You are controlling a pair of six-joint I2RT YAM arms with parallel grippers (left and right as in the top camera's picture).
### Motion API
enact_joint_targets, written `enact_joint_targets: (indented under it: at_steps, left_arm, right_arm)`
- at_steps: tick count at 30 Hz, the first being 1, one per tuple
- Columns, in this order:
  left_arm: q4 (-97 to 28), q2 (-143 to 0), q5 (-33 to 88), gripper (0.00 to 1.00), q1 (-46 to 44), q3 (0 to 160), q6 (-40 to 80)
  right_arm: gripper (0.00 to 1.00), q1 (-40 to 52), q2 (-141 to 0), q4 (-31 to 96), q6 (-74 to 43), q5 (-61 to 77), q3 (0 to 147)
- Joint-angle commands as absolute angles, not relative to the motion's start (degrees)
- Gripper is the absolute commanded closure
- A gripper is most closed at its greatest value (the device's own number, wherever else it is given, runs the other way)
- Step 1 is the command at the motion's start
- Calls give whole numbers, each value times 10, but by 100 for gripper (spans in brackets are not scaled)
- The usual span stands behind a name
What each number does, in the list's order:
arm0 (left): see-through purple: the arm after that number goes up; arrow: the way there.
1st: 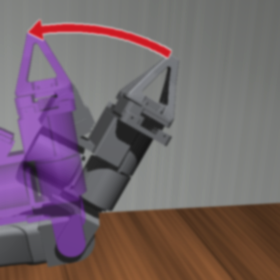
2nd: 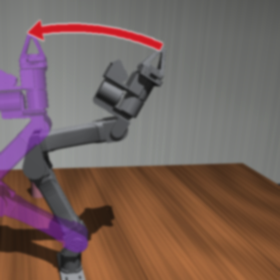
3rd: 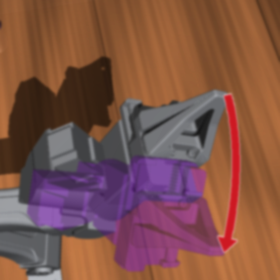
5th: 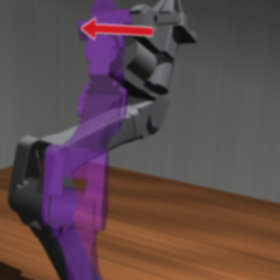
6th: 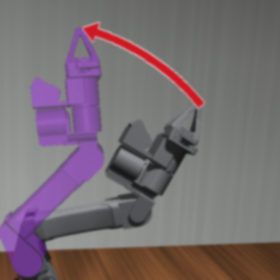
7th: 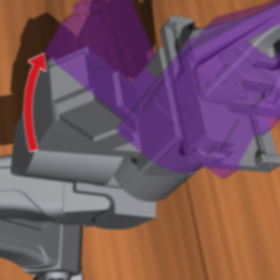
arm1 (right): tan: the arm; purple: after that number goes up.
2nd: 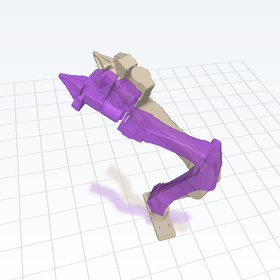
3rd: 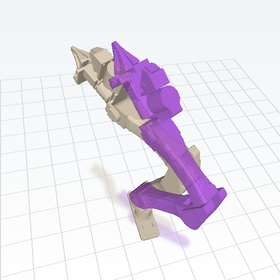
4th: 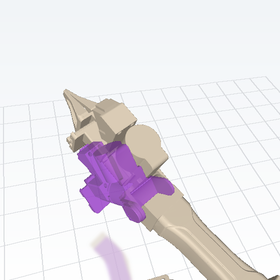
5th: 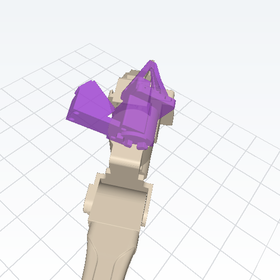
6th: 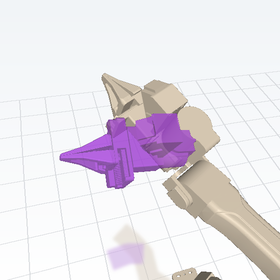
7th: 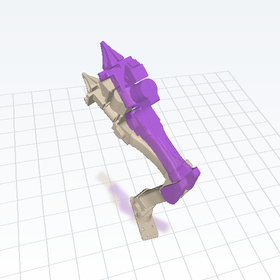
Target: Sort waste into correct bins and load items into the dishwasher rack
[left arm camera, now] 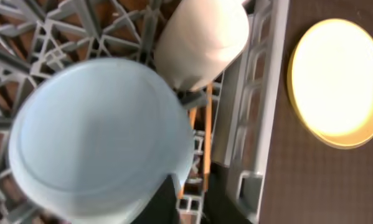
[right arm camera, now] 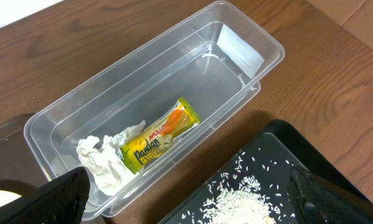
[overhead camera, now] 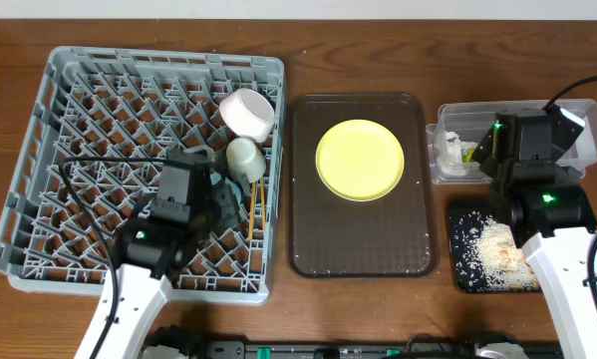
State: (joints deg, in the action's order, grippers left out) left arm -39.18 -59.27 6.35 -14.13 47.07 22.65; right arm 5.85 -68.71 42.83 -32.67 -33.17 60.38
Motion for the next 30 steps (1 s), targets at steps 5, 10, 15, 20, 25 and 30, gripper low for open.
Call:
enact_joint_targets:
  at_steps: [5, 10, 15, 20, 25, 30]
  left_arm:
    - [-451, -578, 22, 66, -168, 483, 161]
    - [-461, -578, -92, 48, -214, 483, 165]
    - [-454, -581, -211, 28, -296, 481, 166]
    - [-475, -604, -399, 21, -407, 462, 216]
    - [-499, -659, -510, 26, -461, 457, 232]
    - [-499, -732, -536, 26, -460, 456, 229]
  right_arm:
    - [1, 57, -683, 429, -334, -340, 610]
    - [1, 57, -683, 429, -334, -340, 610]
    - [1, 57, -683, 429, -334, -340, 610]
    - [1, 57, -683, 429, -334, -340, 610]
    - [1, 57, -683, 429, -334, -340, 609]
    - [1, 57, -683, 429, -334, -340, 610]
